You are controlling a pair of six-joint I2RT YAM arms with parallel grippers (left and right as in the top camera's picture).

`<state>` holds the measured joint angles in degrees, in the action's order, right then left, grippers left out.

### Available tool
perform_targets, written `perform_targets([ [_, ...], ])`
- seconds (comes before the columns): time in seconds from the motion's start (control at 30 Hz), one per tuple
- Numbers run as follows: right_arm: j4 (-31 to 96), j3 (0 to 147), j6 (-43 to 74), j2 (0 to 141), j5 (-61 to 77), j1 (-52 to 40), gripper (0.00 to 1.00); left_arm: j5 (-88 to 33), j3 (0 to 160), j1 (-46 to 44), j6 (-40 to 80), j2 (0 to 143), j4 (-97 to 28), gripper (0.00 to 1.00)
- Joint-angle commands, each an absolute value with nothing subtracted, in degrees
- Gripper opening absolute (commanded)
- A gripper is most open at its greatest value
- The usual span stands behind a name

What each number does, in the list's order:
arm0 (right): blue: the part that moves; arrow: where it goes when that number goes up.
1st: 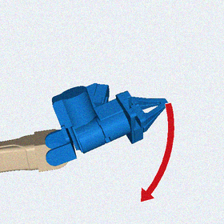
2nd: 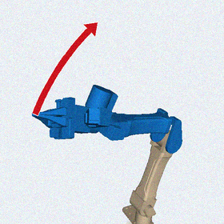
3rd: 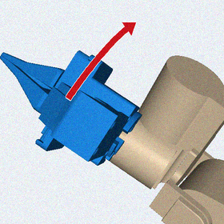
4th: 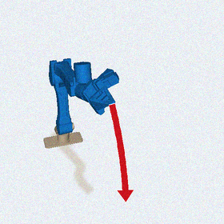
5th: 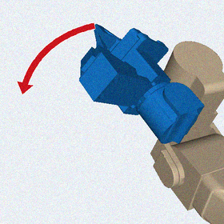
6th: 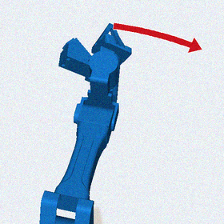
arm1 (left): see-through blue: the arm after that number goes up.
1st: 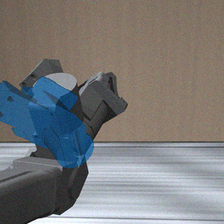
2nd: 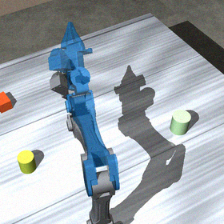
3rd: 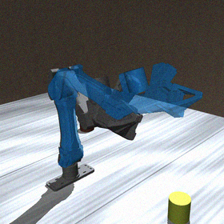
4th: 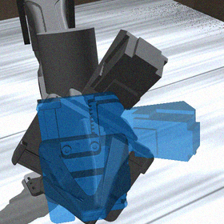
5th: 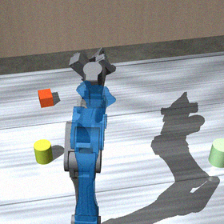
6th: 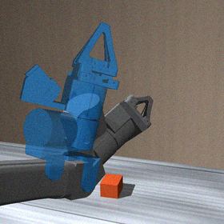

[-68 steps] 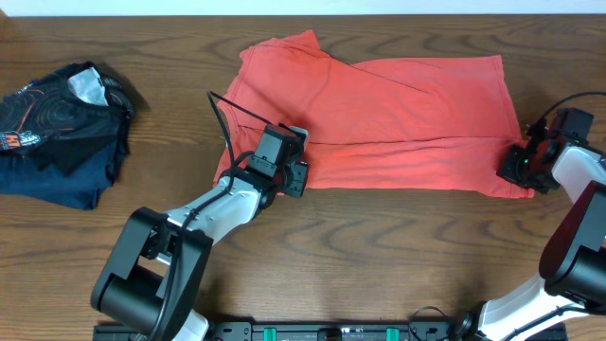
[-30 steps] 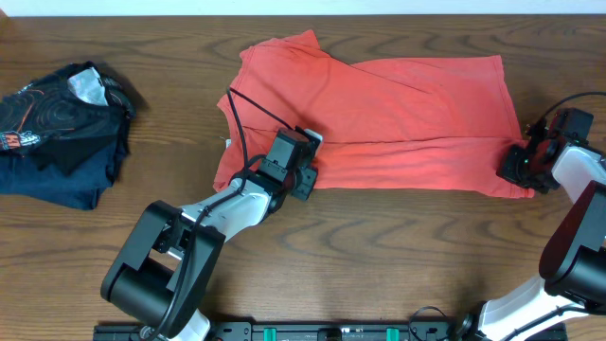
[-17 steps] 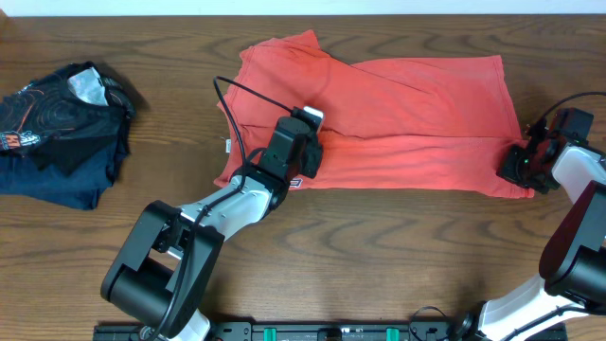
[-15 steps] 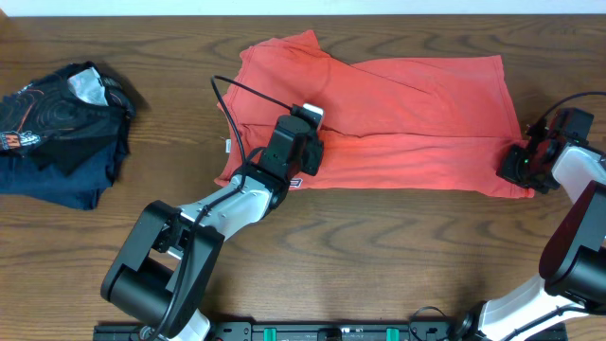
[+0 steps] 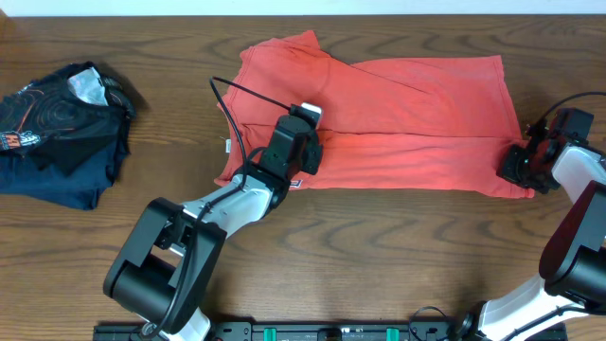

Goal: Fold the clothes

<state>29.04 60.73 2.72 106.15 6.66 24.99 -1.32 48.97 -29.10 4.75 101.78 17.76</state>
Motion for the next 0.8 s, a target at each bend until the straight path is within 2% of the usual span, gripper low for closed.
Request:
perform_targets([
  [0.0, 29.1, 60.2, 3.1, 107.0, 6.5, 24.7, 0.01, -0.6, 50.7, -26.4, 5.2, 99.9, 15.6, 0.4],
  [0.3, 28.8, 60.2, 3.1, 107.0, 6.4, 24.7, 0.02, -0.6, 50.7, -20.1, 5.2, 87.0, -14.9, 0.41],
  [0.4, 28.7, 60.2, 3.1, 107.0, 6.4, 24.7, 0.02, -0.1, 50.5, -19.0, 5.2, 87.1, -17.9, 0.42],
  [0.57, 29.3, 60.2, 3.1, 107.0, 6.4, 24.7, 0.02, 2.6, 50.5, -16.0, 7.6, 90.1, -15.8, 0.42],
  [0.77, 29.6, 60.2, 3.1, 107.0, 6.4, 24.7, 0.02, 1.6, 50.5, -15.0, 11.3, 91.0, -24.6, 0.32],
])
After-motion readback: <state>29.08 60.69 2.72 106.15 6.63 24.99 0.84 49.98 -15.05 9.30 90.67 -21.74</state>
